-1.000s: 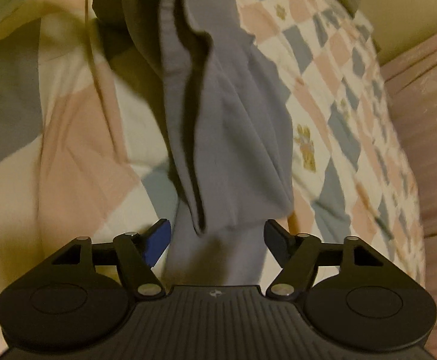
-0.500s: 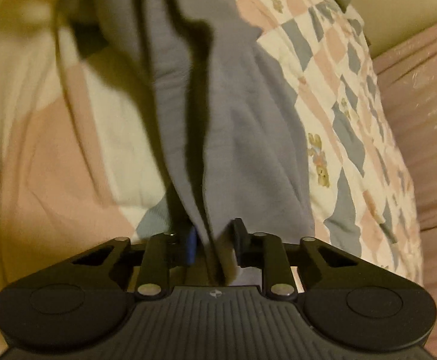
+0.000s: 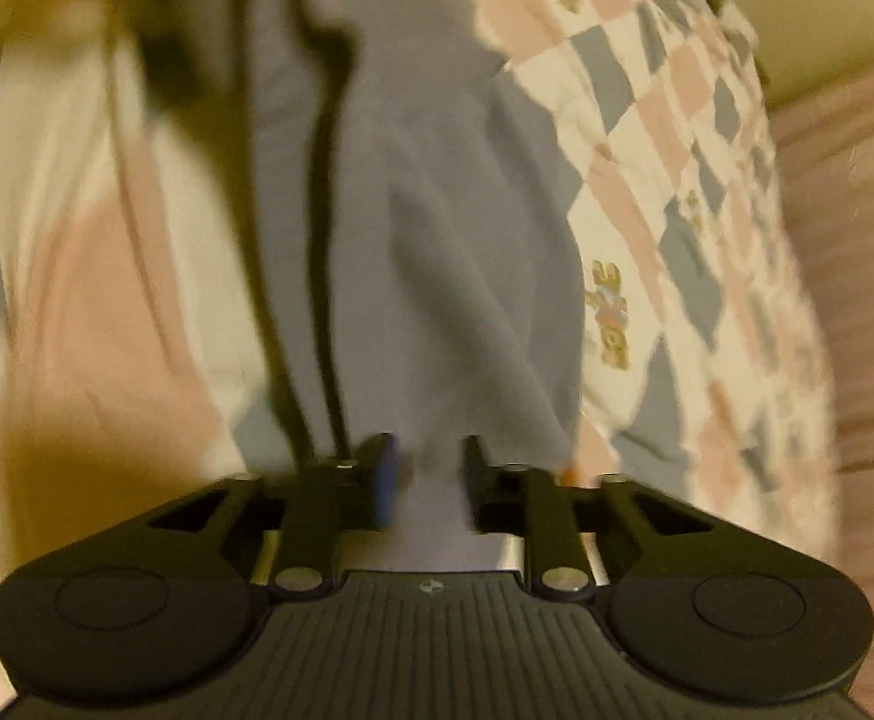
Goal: Fold clothes
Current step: 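Lift the grey garment with both grippers, holding its waistband corners apart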
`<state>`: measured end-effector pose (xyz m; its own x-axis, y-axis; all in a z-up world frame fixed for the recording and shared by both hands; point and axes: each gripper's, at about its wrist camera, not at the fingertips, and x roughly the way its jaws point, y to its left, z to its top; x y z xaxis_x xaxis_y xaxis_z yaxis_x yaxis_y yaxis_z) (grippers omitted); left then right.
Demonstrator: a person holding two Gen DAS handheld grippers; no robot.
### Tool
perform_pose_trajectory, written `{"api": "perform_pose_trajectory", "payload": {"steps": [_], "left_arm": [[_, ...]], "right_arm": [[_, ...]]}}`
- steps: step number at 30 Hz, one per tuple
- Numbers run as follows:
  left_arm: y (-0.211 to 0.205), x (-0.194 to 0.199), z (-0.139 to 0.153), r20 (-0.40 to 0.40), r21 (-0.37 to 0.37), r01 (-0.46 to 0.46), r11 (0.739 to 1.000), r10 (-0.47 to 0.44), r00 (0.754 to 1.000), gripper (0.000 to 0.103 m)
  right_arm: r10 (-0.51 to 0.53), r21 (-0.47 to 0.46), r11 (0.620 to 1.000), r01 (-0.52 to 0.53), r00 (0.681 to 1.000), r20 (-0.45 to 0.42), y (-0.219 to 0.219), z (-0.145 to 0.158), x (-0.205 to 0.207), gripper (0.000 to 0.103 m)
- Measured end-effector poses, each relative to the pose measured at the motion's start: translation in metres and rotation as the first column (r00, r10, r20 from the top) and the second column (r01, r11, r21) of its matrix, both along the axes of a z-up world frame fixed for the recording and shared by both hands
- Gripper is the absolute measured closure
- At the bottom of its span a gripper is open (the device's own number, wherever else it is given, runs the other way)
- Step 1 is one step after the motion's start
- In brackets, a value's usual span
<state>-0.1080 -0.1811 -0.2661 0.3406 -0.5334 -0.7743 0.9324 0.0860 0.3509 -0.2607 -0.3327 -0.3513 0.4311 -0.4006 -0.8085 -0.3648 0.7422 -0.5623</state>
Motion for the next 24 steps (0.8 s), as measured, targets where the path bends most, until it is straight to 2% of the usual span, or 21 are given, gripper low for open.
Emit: {"api": "perform_pose_trajectory", "payload": {"steps": [2,6,10,14,18,19,20,22,24], "left_arm": [[0.002,0.003,-0.003,-0.006,0.005,0.006,1.0,-0.006,1.0,0.095],[0.004,0.005,-0.013,-0.004,0.022,0.015,1.0,-0.014,1.0,0.095],[0.004,0.01,-0.019,-0.013,0.034,0.004,0.999,-0.004,1.0,0.095],[0.006,0.01,-0.035,-0.018,0.066,0.009,0.998,-0.008,1.0,0.094],[0.011,0.005,-0.048,-0.03,0.098,0.011,0.995,-0.008,1.0,0.094],[0.013,0.003,-0.048,-0.027,0.103,0.013,0.995,-0.01,1.0,0.095],[0.015,0.0,-0.049,-0.024,0.108,0.015,0.994,-0.013,1.0,0.095],[0.021,-0.003,-0.041,-0.026,0.096,0.013,0.995,-0.01,1.0,0.096],[0.026,-0.003,-0.026,-0.046,0.068,-0.001,0.998,0.004,0.999,0.096]], "right_arm": [[-0.008,-0.051,0.999,0.007,1.0,-0.023,0.003,-0.012,-0.015,0.074],[0.02,-0.077,0.997,-0.022,1.0,-0.023,0.011,-0.033,-0.021,0.074],[0.082,-0.159,0.984,-0.076,0.996,0.027,0.028,-0.053,-0.018,0.071],[0.13,-0.2,0.974,-0.107,0.986,0.106,0.038,-0.058,-0.017,0.065],[0.206,-0.284,0.943,-0.176,0.975,0.08,0.043,-0.075,-0.018,0.065],[0.197,-0.269,0.948,-0.168,0.977,0.081,0.041,-0.073,-0.016,0.07],[0.179,-0.238,0.959,-0.155,0.98,0.083,0.038,-0.068,-0.014,0.084],[0.169,-0.192,0.97,-0.15,0.981,0.09,0.035,-0.054,-0.008,0.099],[0.181,-0.157,0.973,-0.168,0.98,0.078,0.032,-0.035,-0.005,0.1]]}}
